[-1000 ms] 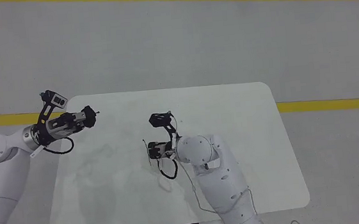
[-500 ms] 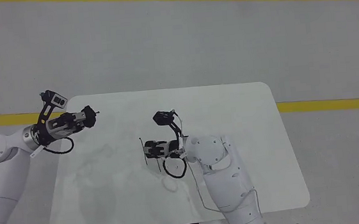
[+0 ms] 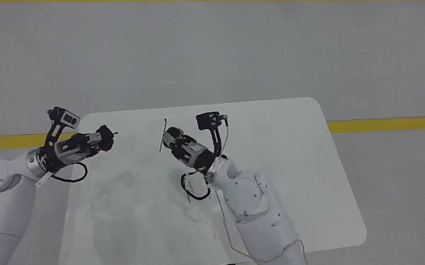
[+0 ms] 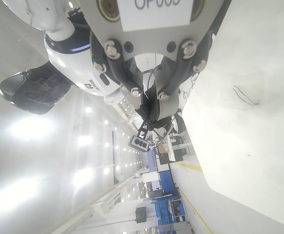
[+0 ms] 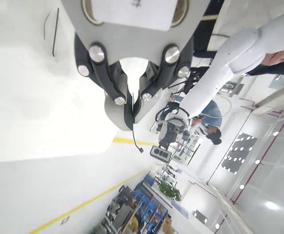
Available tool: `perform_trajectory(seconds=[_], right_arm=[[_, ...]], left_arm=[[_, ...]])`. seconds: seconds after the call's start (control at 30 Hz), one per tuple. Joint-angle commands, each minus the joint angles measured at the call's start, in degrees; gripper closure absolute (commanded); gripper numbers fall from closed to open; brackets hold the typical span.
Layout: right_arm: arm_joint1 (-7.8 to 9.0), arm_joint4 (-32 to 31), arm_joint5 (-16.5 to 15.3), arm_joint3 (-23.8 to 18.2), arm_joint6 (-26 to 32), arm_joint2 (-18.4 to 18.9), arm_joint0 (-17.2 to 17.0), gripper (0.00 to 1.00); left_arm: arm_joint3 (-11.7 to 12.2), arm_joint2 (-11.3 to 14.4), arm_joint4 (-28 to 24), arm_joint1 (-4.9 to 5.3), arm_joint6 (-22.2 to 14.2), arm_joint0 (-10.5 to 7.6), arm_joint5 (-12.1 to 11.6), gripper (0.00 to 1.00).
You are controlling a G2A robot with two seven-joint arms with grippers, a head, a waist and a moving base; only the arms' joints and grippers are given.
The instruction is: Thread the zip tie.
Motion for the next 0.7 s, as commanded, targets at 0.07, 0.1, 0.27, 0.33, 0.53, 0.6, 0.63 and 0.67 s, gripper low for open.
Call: perform_trajectory(seconds=[0.07, 0.1, 0.27, 0.33, 0.53, 0.6, 0.63, 0.67], right_arm=[[0.07, -4.0, 0.2, 1.0, -8.2, -1.6, 0.4, 1.0], [0.14, -4.5, -0.1, 1.3, -9.3, -1.9, 0.6, 1.0], [0.18, -4.6, -0.3, 1.4, -9.3, -1.9, 0.6, 1.0], [0.18, -4.6, -0.3, 1.4, -9.3, -1.9, 0.6, 1.0], [0.18, -4.6, -0.3, 1.4, -9.3, -1.9, 0.6, 1.0], [0.2, -4.8, 0.0, 1.3, -10.3, -1.9, 0.6, 1.0], [0.23, -4.9, -0.3, 1.3, -10.8, -2.4, 0.7, 1.0], [0.29, -6.1, -0.9, 1.2, -12.4, -2.9, 1.0, 1.0]], left_arm=[[0.0, 0.0, 0.0, 0.0, 0.0, 0.0, 0.0, 1.0], [0.0, 0.0, 0.0, 0.0, 0.0, 0.0, 0.0, 1.0], [0.0, 0.0, 0.0, 0.0, 0.0, 0.0, 0.0, 1.0], [0.0, 0.0, 0.0, 0.0, 0.0, 0.0, 0.0, 1.0], [0.0, 0.0, 0.0, 0.0, 0.0, 0.0, 0.0, 1.0], [0.0, 0.0, 0.0, 0.0, 0.0, 0.0, 0.0, 1.0], [-0.1, 0.1, 0.1, -0.02, 0.5, 0.06, 0.1, 1.0], [-1.0, 0.8, 0.5, -0.18, 2.6, 0.38, 0.5, 1.0]])
